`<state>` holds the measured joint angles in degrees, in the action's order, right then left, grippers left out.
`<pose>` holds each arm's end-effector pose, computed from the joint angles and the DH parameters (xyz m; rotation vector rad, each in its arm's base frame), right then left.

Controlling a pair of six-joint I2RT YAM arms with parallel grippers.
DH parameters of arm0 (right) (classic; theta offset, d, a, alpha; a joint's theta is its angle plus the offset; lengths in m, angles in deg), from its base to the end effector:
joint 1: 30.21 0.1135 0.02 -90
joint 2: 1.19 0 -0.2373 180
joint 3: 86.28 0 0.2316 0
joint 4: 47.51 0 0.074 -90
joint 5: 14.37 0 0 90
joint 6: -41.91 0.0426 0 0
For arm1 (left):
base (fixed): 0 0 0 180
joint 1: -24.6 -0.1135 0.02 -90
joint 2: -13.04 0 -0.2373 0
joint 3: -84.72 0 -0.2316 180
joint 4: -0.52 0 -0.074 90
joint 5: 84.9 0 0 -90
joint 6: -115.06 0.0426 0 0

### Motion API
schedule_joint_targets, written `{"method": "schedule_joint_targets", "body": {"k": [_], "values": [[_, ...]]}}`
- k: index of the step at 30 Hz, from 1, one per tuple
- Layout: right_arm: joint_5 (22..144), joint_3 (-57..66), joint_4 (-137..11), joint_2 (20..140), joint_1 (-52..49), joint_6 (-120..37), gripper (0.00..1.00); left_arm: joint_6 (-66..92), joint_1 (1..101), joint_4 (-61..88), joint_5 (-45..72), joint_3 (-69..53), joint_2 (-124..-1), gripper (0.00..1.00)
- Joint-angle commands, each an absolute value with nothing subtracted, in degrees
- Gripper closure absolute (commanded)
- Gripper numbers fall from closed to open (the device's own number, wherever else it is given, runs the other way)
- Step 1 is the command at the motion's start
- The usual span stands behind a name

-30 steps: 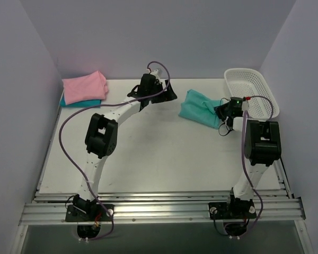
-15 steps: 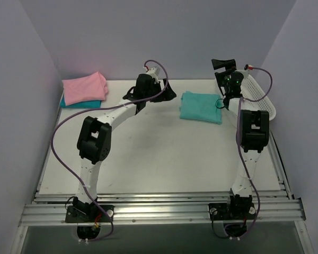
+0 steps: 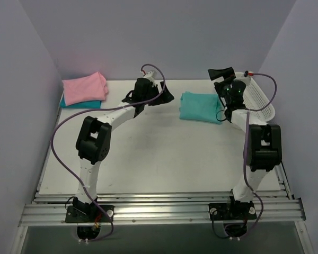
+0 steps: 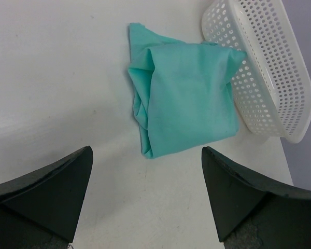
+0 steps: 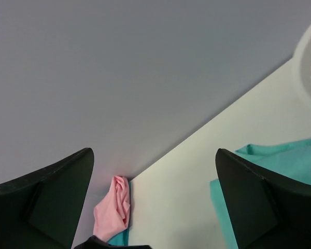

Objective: Fold and stack the t-shirts
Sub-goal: Neatly place the folded tshirt to the corner

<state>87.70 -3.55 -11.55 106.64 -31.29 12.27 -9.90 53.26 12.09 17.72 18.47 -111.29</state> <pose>0.4161 0.0011 0.2629 0.5808 1.3403 1.0002 0.4242 -0.2425 0.2234 0.0399 2.0694 -0.9257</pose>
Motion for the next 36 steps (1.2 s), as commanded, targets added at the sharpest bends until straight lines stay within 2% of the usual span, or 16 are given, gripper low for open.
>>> {"method": "schedule_joint_targets", "body": {"k": [1, 3, 6, 7, 9, 15, 16, 19, 24, 29, 36], "values": [[81.6, -5.0, -15.9, 94.9, -24.3, 2.9, 0.01, -14.6, 51.9, 6.8, 16.6, 17.2, -111.0, 0.06], [79.8, -7.8, -16.8, 93.4, -22.7, 1.1, 0.04, -15.6, 51.8, 6.0, 18.3, 17.3, -112.1, 0.06], [79.7, -8.7, -16.4, 94.3, -21.9, 2.2, 0.15, -16.5, 51.7, 5.2, 19.1, 17.5, -113.5, 0.06], [79.8, -8.3, -16.7, 96.0, -21.9, 2.5, 0.23, -16.8, 51.6, 5.2, 19.2, 17.4, -113.7, 0.06], [80.4, -7.4, -17.1, 97.9, -21.9, 3.3, 0.30, -16.7, 51.6, 5.2, 19.2, 17.2, -113.6, 0.06], [80.7, -3.7, -15.8, 106.9, -21.2, 3.5, 0.62, -16.3, 49.9, 5.2, 19.3, 16.1, -112.6, 0.06], [80.7, -1.9, -15.9, 109.4, -21.2, 3.3, 0.70, -16.5, 49.7, 5.0, 19.4, 15.4, -112.5, 0.06], [81.1, 1.9, -15.9, 114.6, -21.2, 3.3, 0.82, -17.0, 48.9, 3.8, 20.2, 14.0, -112.2, 0.06], [81.4, 7.3, -15.8, 122.6, -21.2, 3.2, 0.90, -16.8, 48.1, 3.5, 20.6, 13.5, -111.6, 0.06], [80.9, 10.8, -16.7, 126.5, -23.0, 3.1, 0.91, -16.7, 47.5, 3.4, 21.1, 12.8, -110.8, 0.06], [82.0, 7.6, -12.5, 128.6, -26.5, 5.8, 0.91, -16.8, 47.0, 3.0, 21.8, 11.8, -109.5, 0.06]]}}
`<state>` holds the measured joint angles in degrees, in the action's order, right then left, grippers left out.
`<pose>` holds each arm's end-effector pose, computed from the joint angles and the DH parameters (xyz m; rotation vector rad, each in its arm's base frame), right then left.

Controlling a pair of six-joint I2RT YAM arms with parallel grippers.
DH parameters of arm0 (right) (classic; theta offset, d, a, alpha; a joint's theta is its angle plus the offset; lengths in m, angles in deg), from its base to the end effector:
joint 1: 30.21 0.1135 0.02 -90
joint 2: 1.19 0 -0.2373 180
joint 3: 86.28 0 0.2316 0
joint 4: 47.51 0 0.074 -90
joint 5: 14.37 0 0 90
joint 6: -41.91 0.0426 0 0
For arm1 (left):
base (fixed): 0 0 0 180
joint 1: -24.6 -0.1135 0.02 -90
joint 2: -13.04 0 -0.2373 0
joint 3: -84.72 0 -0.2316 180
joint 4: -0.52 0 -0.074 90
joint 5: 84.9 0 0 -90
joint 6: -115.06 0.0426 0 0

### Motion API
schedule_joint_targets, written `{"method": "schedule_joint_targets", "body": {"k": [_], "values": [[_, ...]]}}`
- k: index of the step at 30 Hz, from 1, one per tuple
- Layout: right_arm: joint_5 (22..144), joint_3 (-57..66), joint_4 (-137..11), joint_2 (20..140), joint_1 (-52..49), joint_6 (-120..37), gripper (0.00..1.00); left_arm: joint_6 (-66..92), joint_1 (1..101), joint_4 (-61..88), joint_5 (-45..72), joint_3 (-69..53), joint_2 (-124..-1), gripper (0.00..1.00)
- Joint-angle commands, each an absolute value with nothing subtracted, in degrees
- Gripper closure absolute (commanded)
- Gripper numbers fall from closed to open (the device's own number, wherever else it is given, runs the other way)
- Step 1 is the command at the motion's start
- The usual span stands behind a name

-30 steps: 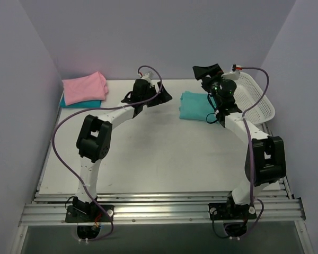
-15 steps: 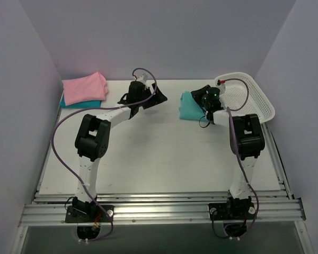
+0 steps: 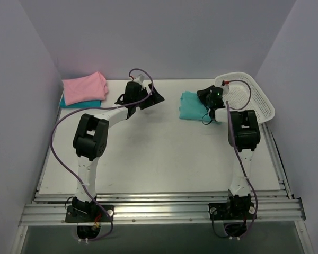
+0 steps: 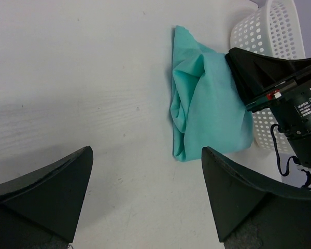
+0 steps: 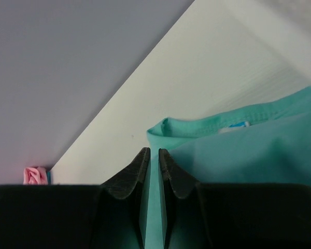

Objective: Fold and stack the t-shirts
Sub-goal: Neatly place the folded tshirt to the corner

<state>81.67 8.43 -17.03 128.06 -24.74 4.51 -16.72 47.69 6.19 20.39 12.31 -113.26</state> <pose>0.4744 0.0499 0.1577 0.6068 1.6015 0.8523 0.4414 -0.2004 0.1829 -0.1627 2.1155 -0.9704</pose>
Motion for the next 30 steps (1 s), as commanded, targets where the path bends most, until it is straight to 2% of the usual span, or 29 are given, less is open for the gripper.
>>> {"method": "schedule_joint_targets", "body": {"k": [1, 19, 30], "values": [[82.0, 7.5, -11.7, 129.0, -26.7, 6.0, 0.91, -16.9, 46.9, 2.9, 22.1, 11.6, -109.3, 0.06], [84.0, 6.1, -6.9, 135.8, -27.2, 10.3, 0.92, -21.0, 46.7, 6.5, 22.1, 12.2, -109.5, 0.06], [83.3, 4.9, -7.1, 134.5, -16.8, 10.9, 0.93, -23.2, 42.3, 10.9, 20.0, 11.6, -109.0, 0.05]]}}
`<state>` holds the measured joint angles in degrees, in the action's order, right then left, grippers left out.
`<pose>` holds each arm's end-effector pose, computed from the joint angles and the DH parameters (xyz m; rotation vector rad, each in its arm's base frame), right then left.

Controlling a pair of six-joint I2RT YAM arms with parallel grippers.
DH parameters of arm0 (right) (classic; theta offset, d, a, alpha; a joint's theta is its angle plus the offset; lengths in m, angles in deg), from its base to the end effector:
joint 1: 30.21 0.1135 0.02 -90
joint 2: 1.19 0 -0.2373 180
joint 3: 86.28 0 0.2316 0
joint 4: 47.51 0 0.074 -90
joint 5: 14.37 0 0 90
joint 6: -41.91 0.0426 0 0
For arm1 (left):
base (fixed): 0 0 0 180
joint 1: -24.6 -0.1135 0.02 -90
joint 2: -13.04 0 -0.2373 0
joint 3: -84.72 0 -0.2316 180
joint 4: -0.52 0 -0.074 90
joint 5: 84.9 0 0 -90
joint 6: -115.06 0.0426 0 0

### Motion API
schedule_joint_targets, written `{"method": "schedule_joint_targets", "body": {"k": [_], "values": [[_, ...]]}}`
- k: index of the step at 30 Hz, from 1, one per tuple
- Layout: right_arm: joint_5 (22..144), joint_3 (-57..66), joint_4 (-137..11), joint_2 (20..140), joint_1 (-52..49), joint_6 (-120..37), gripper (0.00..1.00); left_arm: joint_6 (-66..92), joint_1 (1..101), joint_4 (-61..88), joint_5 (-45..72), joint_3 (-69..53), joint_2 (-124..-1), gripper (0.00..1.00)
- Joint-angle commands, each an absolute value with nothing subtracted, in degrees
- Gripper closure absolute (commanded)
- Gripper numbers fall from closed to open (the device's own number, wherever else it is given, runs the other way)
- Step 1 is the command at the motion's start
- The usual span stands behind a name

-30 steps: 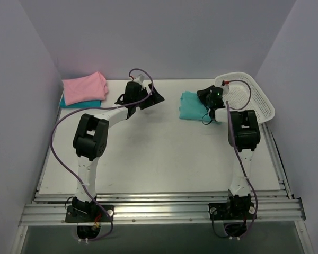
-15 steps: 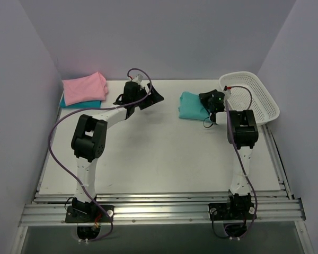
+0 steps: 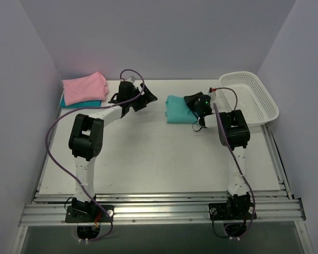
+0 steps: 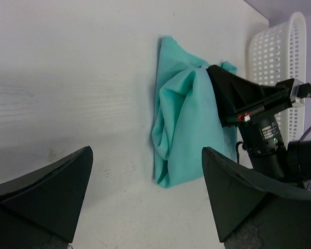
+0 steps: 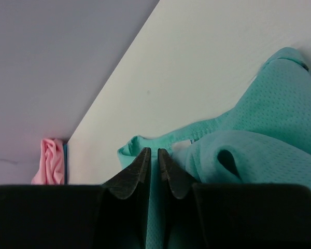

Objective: Fold and stack the t-shirts
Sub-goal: Neatly place the folded tshirt to the corner

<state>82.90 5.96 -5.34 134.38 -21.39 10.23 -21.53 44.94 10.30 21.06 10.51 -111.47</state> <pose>0.4677 0.0780 0.1183 0.6092 1.5716 1.0006 0.4411 -0.1760 0.1799 -0.3205 2.1818 -0.9779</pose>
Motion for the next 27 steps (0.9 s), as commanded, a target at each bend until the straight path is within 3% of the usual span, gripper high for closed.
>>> {"method": "schedule_joint_targets", "body": {"k": [1, 4, 7, 8, 11, 20, 27], "values": [[83.0, 4.7, -7.2, 134.3, -16.1, 10.4, 0.93, -23.5, 41.8, 10.9, 20.4, 11.7, -109.1, 0.05], [82.7, 3.9, -7.0, 132.7, -14.6, 10.1, 0.91, -23.7, 40.2, 12.1, 21.3, 12.5, -110.0, 0.05], [82.6, 2.7, -7.1, 129.0, -14.2, 9.2, 0.60, -23.8, 39.5, 13.8, 21.9, 13.2, -110.6, 0.05], [82.2, 2.3, -8.1, 125.9, -14.2, 8.7, 0.33, -24.2, 39.5, 13.8, 21.7, 11.6, -110.2, 0.05], [80.1, 1.2, -10.6, 118.0, -14.0, 5.5, 0.00, -25.9, 39.6, 11.5, 21.8, 6.2, -108.2, 0.05], [72.3, -8.1, -18.5, 93.1, -11.9, -1.7, 0.00, -24.3, 44.4, 12.3, 18.6, -5.5, -100.3, 0.05], [68.8, -16.9, -20.1, 81.4, -11.1, -1.9, 0.00, -27.4, 49.3, 5.4, 16.9, -8.6, -101.2, 0.05]]}}
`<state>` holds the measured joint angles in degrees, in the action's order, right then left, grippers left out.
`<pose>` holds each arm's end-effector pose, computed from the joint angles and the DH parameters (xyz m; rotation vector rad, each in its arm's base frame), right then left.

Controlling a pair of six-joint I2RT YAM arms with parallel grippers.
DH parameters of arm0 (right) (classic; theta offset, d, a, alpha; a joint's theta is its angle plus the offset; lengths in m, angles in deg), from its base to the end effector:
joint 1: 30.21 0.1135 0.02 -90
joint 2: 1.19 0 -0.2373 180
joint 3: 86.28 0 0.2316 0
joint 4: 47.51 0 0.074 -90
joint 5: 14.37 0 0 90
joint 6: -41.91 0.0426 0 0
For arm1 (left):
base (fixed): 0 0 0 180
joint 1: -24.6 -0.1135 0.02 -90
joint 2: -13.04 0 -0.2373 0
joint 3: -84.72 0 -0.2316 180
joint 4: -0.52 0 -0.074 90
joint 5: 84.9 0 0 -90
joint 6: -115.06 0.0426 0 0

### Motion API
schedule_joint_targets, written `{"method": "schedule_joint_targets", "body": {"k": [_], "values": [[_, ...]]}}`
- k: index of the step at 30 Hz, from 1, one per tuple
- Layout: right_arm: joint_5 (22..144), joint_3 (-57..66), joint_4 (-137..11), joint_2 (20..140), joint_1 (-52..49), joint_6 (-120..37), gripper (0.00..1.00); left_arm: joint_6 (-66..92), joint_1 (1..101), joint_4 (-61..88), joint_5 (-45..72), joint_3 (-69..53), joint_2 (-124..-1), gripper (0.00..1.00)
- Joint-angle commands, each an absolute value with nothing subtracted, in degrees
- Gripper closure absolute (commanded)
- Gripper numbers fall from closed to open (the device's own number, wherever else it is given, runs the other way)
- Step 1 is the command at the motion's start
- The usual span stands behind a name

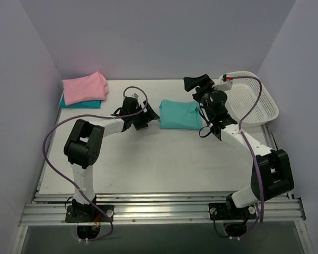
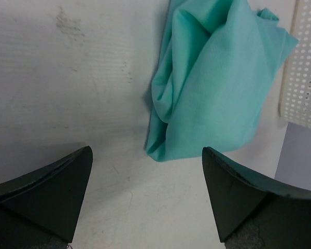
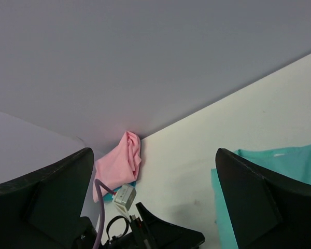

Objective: Fold and stack the t-shirts
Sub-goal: Neatly place the folded tshirt to the corner

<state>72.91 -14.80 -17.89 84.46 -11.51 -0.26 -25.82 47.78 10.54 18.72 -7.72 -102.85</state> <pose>0.3217 0.1067 0.3245 0.3839 1.3085 0.9552 0.3803 -0.1737 0.1455 -0.4390 2.3587 -0.9264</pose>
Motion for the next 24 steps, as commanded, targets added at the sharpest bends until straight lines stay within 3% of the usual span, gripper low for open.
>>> {"method": "schedule_joint_targets", "body": {"k": [1, 13, 24], "values": [[68.7, -17.8, -20.5, 79.5, -11.1, -2.2, 0.00, -27.8, 49.6, 4.0, 16.6, -9.3, -101.4, 0.05], [66.7, -22.0, -24.0, 69.0, -11.2, -3.2, 0.00, -30.1, 51.9, 0.5, 13.1, -7.9, -108.4, 0.04], [65.7, -22.7, -27.6, 60.3, -11.4, -4.2, 0.00, -29.1, 54.9, 13.9, 8.6, 7.5, -116.7, 0.01]]}}
